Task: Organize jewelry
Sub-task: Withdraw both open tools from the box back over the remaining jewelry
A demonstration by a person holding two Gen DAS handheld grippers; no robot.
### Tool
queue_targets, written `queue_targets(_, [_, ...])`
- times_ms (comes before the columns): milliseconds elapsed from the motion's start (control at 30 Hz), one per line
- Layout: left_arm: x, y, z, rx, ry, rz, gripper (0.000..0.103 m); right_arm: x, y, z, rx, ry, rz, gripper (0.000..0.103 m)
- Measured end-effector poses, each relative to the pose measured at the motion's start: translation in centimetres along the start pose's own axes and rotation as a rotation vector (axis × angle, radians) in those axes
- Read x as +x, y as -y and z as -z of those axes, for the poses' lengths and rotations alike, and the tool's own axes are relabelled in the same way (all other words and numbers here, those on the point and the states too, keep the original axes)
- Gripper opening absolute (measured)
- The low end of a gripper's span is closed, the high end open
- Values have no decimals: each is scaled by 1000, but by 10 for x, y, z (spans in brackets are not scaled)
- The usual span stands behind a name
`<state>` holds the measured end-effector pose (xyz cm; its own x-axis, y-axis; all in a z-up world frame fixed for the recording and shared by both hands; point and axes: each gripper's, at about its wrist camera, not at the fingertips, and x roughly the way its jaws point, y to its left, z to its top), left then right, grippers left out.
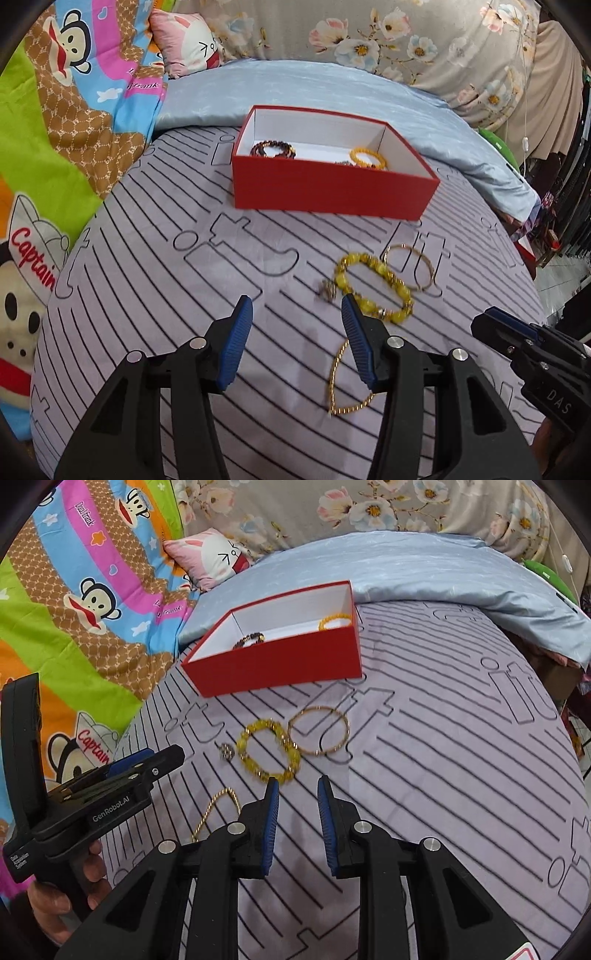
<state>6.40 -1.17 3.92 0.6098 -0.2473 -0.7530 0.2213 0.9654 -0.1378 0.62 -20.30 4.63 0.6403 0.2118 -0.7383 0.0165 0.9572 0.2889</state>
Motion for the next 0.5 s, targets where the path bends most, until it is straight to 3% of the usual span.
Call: queue_targets(500, [6,8,43,-6,-35,-7,48,5,-4,42,-59,-13,71,22])
